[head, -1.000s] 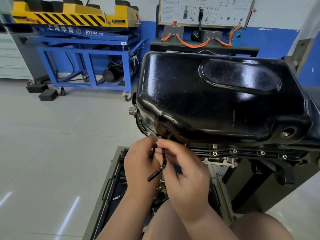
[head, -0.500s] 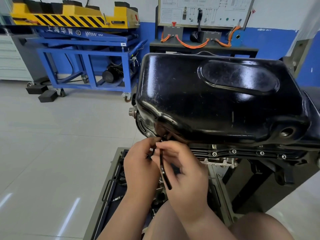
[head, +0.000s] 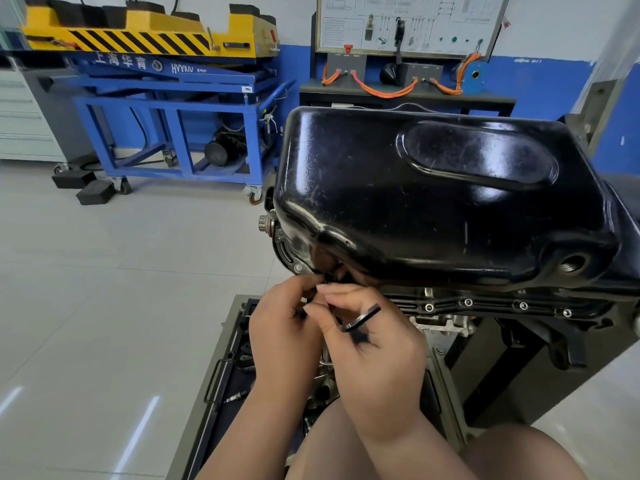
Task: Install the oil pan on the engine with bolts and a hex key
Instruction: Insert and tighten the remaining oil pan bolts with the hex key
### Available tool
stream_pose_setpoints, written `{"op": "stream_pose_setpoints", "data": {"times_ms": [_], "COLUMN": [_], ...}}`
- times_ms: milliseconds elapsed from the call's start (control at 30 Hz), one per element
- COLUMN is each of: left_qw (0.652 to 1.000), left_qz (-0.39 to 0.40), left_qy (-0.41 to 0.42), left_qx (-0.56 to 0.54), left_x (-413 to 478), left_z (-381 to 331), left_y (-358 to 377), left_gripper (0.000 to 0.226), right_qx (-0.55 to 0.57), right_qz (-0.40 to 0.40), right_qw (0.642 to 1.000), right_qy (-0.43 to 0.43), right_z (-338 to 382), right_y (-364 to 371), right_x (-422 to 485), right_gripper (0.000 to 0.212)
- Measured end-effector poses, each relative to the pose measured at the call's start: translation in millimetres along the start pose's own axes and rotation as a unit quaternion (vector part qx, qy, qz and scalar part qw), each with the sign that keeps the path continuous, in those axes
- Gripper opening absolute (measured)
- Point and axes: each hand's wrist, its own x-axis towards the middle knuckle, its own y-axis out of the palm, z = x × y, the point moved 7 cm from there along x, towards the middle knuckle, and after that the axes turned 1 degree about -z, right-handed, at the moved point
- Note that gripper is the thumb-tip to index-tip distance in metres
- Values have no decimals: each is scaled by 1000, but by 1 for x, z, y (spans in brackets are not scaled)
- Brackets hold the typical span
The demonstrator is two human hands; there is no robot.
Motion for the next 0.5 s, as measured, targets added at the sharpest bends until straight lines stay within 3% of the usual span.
{"op": "stream_pose_setpoints", "data": {"times_ms": [67,233,333,400,500], "left_qw": [1000,998,999,1000,1000], "left_qz": [1,0,13,12,10], "left_qy": [8,-28,-9,0,2], "left_qx": [-4,-64,-38,-13,16], "left_x": [0,-1,-1,0,1], "left_z": [-1,1,-4,-4,-2], "left_y": [0,0,0,0,0], "left_gripper": [19,19,16,13,29], "right_qx": [8,-11,-14,-22,-12], "right_qz": [36,89,110,99,44], "right_qw": [999,991,988,988,994], "right_qy": [-2,-98,-106,-117,-98], "right_z": [2,20,20,21,17], "right_y": [1,3,5,3,-4], "right_x": [-1,1,3,3,3], "right_gripper": [22,24,29,33,32]}}
